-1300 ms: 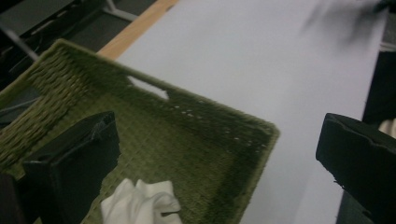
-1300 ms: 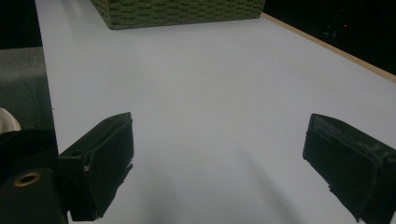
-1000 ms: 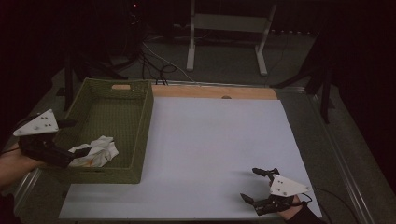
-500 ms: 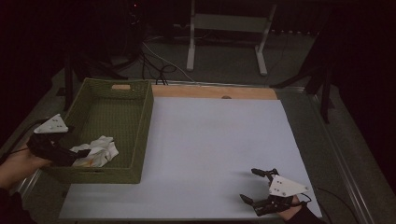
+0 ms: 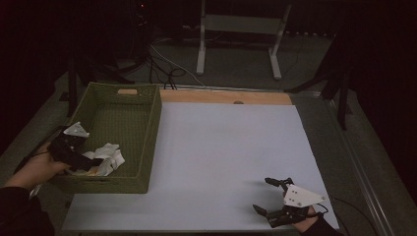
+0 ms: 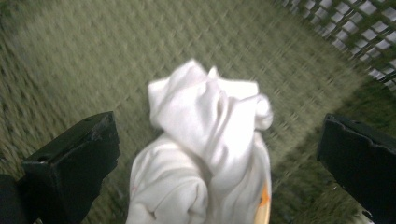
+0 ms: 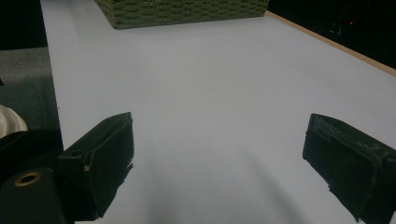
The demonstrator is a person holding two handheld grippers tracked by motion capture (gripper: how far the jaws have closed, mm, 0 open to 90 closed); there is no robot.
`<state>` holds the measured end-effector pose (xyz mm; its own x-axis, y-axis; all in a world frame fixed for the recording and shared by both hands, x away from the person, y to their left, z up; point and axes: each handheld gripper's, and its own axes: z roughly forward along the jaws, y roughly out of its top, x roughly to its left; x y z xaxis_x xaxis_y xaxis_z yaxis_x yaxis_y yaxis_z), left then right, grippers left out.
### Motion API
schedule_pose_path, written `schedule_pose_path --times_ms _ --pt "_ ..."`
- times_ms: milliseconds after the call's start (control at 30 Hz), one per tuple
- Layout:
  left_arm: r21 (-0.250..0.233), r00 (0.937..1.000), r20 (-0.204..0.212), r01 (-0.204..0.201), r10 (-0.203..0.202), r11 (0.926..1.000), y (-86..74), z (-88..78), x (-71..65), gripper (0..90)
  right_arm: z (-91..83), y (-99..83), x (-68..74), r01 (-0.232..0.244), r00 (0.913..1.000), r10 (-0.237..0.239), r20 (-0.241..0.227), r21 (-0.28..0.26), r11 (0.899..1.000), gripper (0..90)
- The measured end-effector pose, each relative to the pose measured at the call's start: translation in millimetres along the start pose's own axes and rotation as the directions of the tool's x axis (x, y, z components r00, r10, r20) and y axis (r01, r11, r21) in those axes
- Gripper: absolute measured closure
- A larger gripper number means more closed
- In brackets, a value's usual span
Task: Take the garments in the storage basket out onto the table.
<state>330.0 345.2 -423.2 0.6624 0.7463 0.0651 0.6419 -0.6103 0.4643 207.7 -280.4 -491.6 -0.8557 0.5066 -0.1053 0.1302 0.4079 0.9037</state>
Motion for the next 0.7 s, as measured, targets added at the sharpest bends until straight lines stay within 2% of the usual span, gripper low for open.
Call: schedule_pose_path --times_ms 33,67,100,133,167,200,233,267,333,367,500,600,700 --pt "0.0 1.0 0.0 0.0 0.0 1.0 0.0 0.0 0.0 0.3 0.0 0.0 0.0 0.0 1.0 0.0 0.0 0.0 1.0 9.0" --pt "0.028 0.9998 -0.008 0.017 -0.017 0.9994 1.5 2.6 1.7 0.3 -0.1 0.1 0.2 -0.002 1.0 0.002 0.0 0.002 1.0 9.0" --pt "0.028 0.9998 -0.008 0.017 -0.017 0.9994 1.5 2.6 1.7 0.3 -0.1 0.1 0.2 -0.002 1.0 0.002 0.0 0.002 1.0 9.0" --pt "0.062 0.9992 -0.025 0.032 -0.03 0.9976 2.5 5.3 3.8 0.3 -0.1 0.1 0.3 -0.005 1.0 0.005 -0.001 -0.001 1.0 9.0" --pt "0.062 0.9992 -0.025 0.032 -0.03 0.9976 2.5 5.3 3.8 0.3 0.0 0.1 0.3 -0.005 1.0 0.005 -0.001 -0.001 1.0 9.0" --pt "0.098 0.9977 -0.04 0.059 -0.055 0.9934 4.0 8.9 6.0 0.3 0.0 0.1 0.2 -0.003 1.0 0.003 0.0 0.0 1.0 9.0" --pt "0.098 0.9977 -0.04 0.059 -0.055 0.9934 4.0 8.9 6.0 0.3 0.3 -0.1 0.0 0.0 1.0 0.0 0.001 -0.003 1.0 9.0" --pt "0.137 0.9962 -0.037 0.083 -0.079 0.987 5.4 12.4 9.0 0.3 0.4 -0.1 0.1 0.0 1.0 0.0 0.002 -0.002 1.0 9.0" --pt "0.187 0.9947 -0.052 0.098 -0.089 0.9776 6.2 16.8 11.0 0.3 0.5 0.0 0.1 0.0 1.0 0.0 0.001 -0.003 1.0 9.0" --pt "0.204 0.9951 -0.054 0.092 -0.082 0.9747 6.9 18.6 11.0 0.3 0.3 0.1 0.3 -0.004 1.0 0.004 0.001 -0.001 1.0 9.0" --pt "0.225 0.9964 -0.039 0.083 -0.076 0.9708 10.5 21.7 9.3 0.3 0.4 -0.2 -0.3 -0.005 1.0 0.005 0.001 -0.006 1.0 9.0" --pt "0.316 0.9978 -0.049 0.059 -0.046 0.947 11.4 30.4 6.7 2.7 -0.1 -0.7 -0.9 -0.012 0.9999 0.012 0.002 -0.007 1.0 9.0" --pt "0.381 0.9966 -0.074 0.063 -0.038 0.9224 12.4 36.7 5.0 6.0 -0.2 -0.7 -0.7 -0.008 1.0 0.008 0.002 -0.009 1.0 9.1"
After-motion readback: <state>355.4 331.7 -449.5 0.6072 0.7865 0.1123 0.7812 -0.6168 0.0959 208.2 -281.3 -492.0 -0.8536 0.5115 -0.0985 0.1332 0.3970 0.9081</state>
